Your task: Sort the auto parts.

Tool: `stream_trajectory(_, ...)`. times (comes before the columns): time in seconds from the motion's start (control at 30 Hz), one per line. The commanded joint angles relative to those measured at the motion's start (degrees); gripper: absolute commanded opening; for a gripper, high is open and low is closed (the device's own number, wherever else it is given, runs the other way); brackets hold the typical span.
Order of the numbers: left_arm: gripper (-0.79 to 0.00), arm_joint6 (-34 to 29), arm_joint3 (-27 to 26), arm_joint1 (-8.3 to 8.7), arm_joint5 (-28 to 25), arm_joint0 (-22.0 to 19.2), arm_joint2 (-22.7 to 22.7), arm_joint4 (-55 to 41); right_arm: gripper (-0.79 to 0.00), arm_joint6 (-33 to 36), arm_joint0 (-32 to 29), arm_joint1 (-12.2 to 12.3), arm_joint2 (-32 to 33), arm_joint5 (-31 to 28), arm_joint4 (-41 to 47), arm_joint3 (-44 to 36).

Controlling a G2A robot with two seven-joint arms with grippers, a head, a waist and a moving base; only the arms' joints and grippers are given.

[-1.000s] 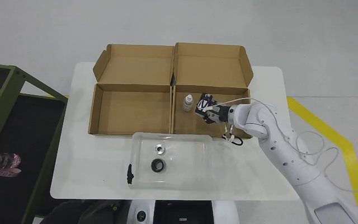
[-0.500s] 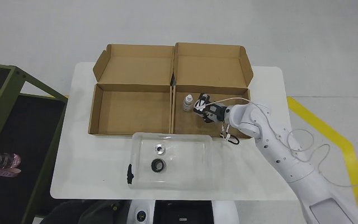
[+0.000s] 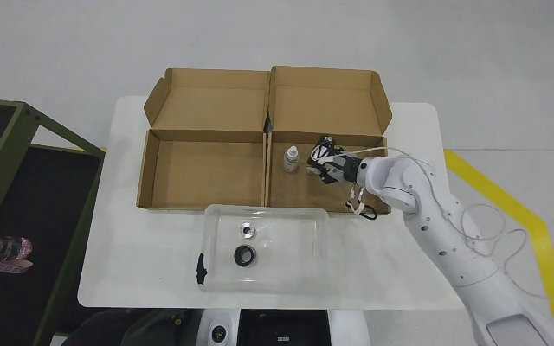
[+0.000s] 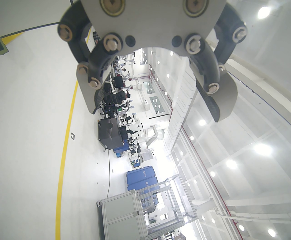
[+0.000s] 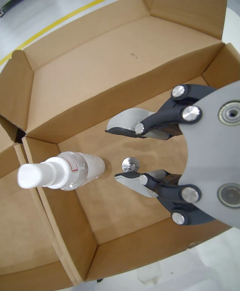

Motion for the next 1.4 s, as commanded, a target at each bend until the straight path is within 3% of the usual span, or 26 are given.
stream_trajectory(0.0, 0.0, 0.0, 0.0, 0.0, 0.0, 0.0, 0.0, 0.0, -0.486, 0.2, -1.3, 0.5, 2.0, -0.6, 0.4, -2.0)
stream_trajectory(0.27, 0.0, 0.0, 0.0, 0.0, 0.0, 0.0, 0.0, 0.0, -0.48, -0.2, -7.4, 2.1, 7.7, -4.2, 3.5, -11.0)
stream_trajectory(0.5, 0.0, 0.0, 0.0, 0.0, 0.0, 0.0, 0.0, 0.0, -0.483, -1.2, -11.6, 2.6, 8.2, -5.9, 4.0, -18.2)
stream_trajectory(0.77, 0.0, 0.0, 0.0, 0.0, 0.0, 0.0, 0.0, 0.0, -0.468, -3.1, -13.1, 2.3, 3.1, -8.7, 1.6, -23.0)
stream_trajectory(1.37, 0.0, 0.0, 0.0, 0.0, 0.0, 0.0, 0.0, 0.0, -0.471, -2.5, -8.3, -0.7, -11.3, -5.7, -7.0, -21.8)
